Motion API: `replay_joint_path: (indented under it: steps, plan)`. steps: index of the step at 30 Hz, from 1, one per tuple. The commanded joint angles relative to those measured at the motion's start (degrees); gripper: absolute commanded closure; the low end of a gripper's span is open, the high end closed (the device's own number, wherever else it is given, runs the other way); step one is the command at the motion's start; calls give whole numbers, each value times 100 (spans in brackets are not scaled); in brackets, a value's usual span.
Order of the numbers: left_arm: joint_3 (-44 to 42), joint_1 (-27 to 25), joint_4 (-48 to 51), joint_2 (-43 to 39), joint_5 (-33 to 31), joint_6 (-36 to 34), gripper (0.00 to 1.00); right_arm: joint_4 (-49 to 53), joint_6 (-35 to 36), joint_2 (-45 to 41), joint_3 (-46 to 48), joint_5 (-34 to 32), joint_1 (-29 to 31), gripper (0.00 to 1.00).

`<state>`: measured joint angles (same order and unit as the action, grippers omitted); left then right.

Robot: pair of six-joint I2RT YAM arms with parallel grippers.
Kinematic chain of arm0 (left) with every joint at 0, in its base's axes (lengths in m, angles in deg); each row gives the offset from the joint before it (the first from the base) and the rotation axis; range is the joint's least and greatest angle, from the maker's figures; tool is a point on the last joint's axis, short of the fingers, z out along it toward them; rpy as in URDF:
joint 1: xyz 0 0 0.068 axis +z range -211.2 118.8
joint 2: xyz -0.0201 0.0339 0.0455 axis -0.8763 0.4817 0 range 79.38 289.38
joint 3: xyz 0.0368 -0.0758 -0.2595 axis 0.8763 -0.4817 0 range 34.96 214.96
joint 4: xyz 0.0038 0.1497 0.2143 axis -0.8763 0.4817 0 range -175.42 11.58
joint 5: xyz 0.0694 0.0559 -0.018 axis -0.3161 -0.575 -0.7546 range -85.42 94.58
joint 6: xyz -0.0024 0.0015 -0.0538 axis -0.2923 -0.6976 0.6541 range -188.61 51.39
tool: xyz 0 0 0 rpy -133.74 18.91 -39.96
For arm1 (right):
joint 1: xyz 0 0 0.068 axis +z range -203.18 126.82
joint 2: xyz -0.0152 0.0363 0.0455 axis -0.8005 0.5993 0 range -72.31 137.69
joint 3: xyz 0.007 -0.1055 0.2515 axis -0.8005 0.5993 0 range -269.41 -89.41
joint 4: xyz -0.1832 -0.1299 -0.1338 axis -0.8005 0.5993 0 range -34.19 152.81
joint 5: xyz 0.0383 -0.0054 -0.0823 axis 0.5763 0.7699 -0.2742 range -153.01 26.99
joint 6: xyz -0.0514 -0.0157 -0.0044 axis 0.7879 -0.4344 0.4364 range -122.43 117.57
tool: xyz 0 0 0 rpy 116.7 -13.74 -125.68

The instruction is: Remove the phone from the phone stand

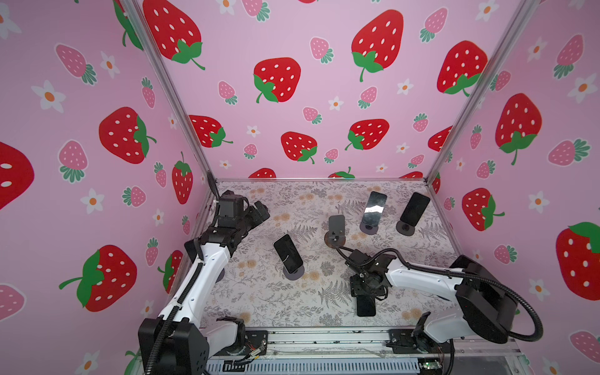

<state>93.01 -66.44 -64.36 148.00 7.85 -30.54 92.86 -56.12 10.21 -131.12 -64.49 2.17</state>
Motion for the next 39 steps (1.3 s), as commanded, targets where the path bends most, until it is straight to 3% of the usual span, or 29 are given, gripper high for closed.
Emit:
replay_joint_path:
  steps: [1,39]
  plan:
    - [-44,23,-90,35,-118,163,1,410,-338,-195,247,250,21,27]
    - [51,58,151,118,-184,242,1,178,-197,164,164,-97,68,22]
